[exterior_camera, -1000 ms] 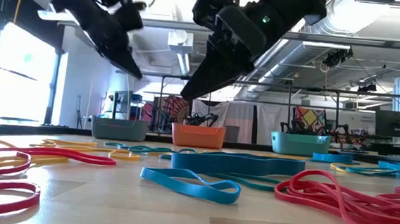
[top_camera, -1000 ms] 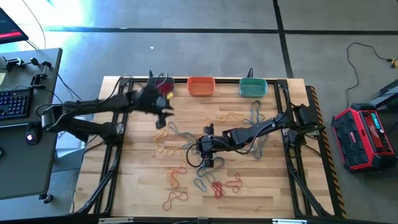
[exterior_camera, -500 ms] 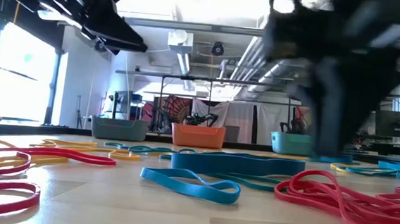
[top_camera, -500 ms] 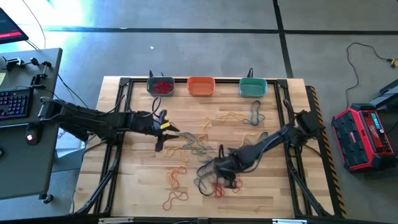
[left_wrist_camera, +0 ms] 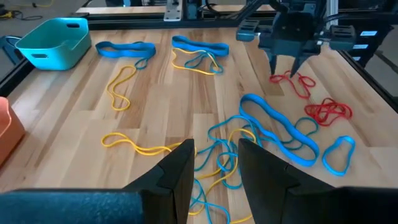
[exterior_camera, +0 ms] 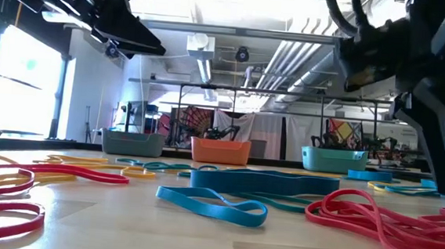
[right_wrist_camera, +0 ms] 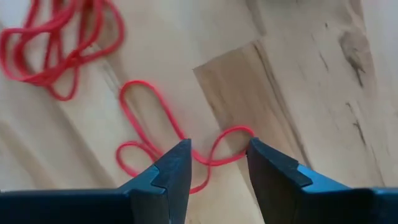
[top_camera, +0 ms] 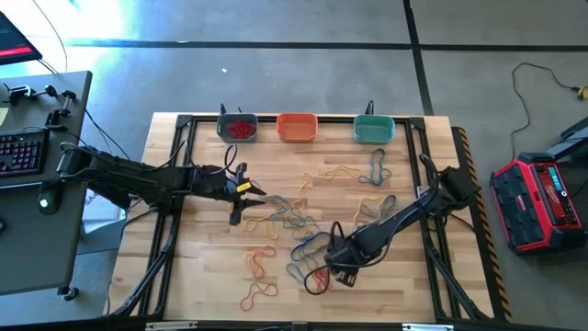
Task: Sort rubber bands into baskets
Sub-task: Put the red rubber band into the blue bin
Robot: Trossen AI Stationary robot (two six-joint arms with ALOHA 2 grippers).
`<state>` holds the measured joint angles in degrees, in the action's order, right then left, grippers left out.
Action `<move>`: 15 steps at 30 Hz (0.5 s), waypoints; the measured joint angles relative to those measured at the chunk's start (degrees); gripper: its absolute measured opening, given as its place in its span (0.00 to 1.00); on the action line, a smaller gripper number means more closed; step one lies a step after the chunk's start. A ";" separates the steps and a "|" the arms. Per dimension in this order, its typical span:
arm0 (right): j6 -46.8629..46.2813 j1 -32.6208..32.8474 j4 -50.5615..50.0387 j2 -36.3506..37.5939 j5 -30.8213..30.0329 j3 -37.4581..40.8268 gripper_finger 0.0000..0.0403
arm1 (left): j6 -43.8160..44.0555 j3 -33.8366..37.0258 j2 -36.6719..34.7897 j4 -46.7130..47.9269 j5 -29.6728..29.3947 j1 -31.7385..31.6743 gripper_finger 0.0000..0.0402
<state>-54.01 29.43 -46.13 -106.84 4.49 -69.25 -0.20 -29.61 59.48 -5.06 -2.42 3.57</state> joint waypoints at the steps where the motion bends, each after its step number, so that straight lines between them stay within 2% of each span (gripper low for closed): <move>1: 0.00 -0.02 -0.33 -0.23 -0.04 0.00 0.36 | -0.01 0.00 0.00 0.00 0.00 0.00 0.29; 10: 1.55 -0.07 -1.04 -3.59 2.64 -0.26 0.35 | 0.02 0.00 0.00 0.05 0.00 -0.02 0.29; 12: 2.42 -0.09 -1.23 -3.50 2.55 -0.23 0.30 | 0.02 0.00 0.00 0.02 0.00 -0.02 0.29; 15: 6.09 -0.07 -1.49 -3.41 2.19 -0.15 0.16 | 0.02 0.00 0.00 -0.16 0.00 -0.02 0.29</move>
<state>-47.92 29.36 -47.62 -110.26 6.68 -69.41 -0.19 -29.61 59.48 -5.22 -2.41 3.55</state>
